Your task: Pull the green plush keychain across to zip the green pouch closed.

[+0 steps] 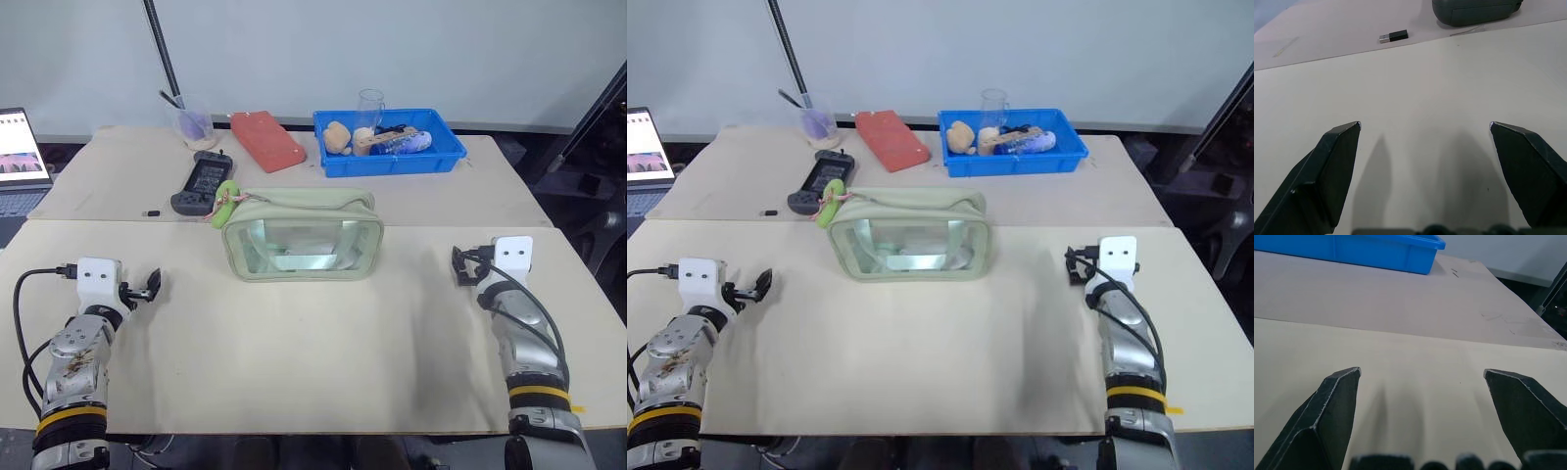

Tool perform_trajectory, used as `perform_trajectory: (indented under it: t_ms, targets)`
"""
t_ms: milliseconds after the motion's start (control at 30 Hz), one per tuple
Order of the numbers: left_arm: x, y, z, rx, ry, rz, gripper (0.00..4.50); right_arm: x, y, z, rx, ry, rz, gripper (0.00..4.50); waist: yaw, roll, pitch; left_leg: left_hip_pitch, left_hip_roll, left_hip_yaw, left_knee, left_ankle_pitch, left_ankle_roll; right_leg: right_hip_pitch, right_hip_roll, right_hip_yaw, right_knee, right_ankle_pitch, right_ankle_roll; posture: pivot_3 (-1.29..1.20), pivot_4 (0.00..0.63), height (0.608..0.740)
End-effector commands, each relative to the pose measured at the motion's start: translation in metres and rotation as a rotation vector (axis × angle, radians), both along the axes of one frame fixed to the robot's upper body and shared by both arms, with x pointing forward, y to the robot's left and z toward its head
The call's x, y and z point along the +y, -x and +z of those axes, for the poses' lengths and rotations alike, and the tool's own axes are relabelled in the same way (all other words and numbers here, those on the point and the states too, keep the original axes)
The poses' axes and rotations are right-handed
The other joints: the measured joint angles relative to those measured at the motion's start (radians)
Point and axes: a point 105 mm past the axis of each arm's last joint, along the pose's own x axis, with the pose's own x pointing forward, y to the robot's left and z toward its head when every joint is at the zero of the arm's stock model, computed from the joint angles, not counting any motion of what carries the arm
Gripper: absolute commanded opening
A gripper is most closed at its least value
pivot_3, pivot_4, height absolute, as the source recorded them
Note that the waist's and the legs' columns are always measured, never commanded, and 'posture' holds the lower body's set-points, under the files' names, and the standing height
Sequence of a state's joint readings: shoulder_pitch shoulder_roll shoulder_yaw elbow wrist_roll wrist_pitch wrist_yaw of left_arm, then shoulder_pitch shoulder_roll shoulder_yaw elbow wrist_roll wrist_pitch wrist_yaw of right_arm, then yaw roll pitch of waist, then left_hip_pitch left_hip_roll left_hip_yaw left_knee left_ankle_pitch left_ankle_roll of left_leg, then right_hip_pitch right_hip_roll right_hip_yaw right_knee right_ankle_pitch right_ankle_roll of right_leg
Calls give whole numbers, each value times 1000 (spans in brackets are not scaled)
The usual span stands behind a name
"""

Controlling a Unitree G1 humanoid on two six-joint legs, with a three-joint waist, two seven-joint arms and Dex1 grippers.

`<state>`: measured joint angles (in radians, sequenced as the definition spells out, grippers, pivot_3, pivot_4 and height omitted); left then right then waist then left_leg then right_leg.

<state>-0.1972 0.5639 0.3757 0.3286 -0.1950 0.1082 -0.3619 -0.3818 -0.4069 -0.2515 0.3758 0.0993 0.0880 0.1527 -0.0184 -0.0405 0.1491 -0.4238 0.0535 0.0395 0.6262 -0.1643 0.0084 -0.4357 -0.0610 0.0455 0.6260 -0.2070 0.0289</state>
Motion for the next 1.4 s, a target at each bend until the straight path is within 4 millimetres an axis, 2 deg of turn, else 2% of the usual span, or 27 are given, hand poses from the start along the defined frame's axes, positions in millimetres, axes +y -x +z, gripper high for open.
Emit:
perform_trajectory:
  t_ms: [33, 167, 233, 333, 367, 467, 533, 600, 633, 700, 733, 867, 1000, 1133, 1300, 1400]
  targets:
    - [6, 0, 16, -56, -12, 8, 4500, -8, -1, 21, -75, 21, -18, 4473, 0, 0, 0, 0, 0, 0, 0, 0, 0, 0, 0, 0, 0, 0, 0, 0, 150, 740]
    - [8, 1, 15, -77, -3, 20, 4500, -9, -2, 21, -76, 22, -18, 4473, 0, 0, 0, 0, 0, 0, 0, 0, 0, 0, 0, 0, 0, 0, 0, 0, 150, 740]
    - [9, 3, 23, -94, 20, 3, 4500, -10, -2, 27, -87, 26, -16, 4473, 0, 0, 0, 0, 0, 0, 0, 0, 0, 0, 0, 0, 0, 0, 0, 0, 150, 740]
    - [8, 10, 59, -159, 35, -98, 4500, -11, -3, 46, -113, 61, 23, 4473, -1, -1, 1, -1, 0, 0, 0, 0, 0, -1, 0, 0, 0, 0, 0, 0, 150, 740]
    - [7, 13, 80, -182, 18, -146, 4500, -10, -4, 55, -117, 72, 60, 4473, -2, -1, 1, -1, 0, 0, 0, 0, 0, -1, 0, 0, 0, 0, -1, 0, 150, 740]
    - [0, 20, 125, -205, -36, -258, 4500, 0, -4, 77, -115, 92, 191, 4473, -4, -2, 2, -2, 0, 0, 0, 0, 0, -3, 0, 0, 1, -1, -3, 0, 150, 740]
    - [-16, 22, 160, -212, -97, -371, 4500, 19, -1, 97, -105, 156, 351, 4473, -4, -2, 3, -1, 0, 0, 0, 0, 0, -2, 0, 0, 1, -1, -3, 0, 150, 740]
    - [-43, 22, 195, -215, -159, -522, 4500, 44, 7, 121, -83, 204, 550, 4473, -1, 0, 4, -1, 0, 0, 0, 0, 0, -2, 0, 0, 0, -5, 2, 0, 150, 740]
    - [-51, 22, 203, -210, -174, -565, 4500, 51, 11, 128, -70, 216, 608, 4473, 2, 0, 6, -2, 0, 0, 1, 0, 0, -2, 0, 0, 1, -5, 3, 0, 150, 740]
    - [-87, 23, 220, -187, -229, -736, 4500, 74, 25, 148, -33, 265, 787, 4473, 5, 1, 7, -2, 0, 0, 1, 0, 0, -2, 0, 0, 0, -5, 3, 0, 150, 740]
    - [-96, 23, 223, -175, -244, -782, 4500, 81, 30, 153, -20, 275, 832, 4473, 6, 2, 7, -2, 0, 0, 1, 0, 0, -2, 0, 0, 0, -5, 3, 0, 150, 740]
    - [-164, 25, 227, -137, -363, -1049, 4500, 115, 49, 182, -9, 283, 993, 4473, 6, 1, 7, -2, 0, 0, 0, 0, 0, -2, 1, 0, 0, -6, 4, 0, 150, 740]
    - [-203, 10, 204, -85, -532, -1146, 4500, 150, 71, 196, -35, 237, 1121, 4473, 5, 1, 7, -4, 0, 0, 1, 0, 0, -3, 1, 0, 1, -6, 4, 0, 150, 740]
    - [-221, -3, 186, -64, -679, -1179, 4500, 166, 86, 200, -37, 227, 1171, 4473, 4, 1, 7, -6, -1, 0, 2, -1, 1, -4, 2, 0, 1, -2, 8, 0, 150, 740]
    - [-223, -9, 166, -26, -802, -1231, 4500, 169, 92, 203, -34, 229, 1164, 4473, 6, 1, 7, -7, -1, 0, 3, -1, 2, -5, 2, 0, 1, -1, 7, 0, 150, 740]
    - [-219, -15, 160, -21, -862, -1237, 3682, 169, 92, 203, -39, 228, 1142, 4500, 6, 1, 8, -8, -1, -1, 3, -1, 2, -5, 1, 0, 1, -2, 7, 0, 150, 740]
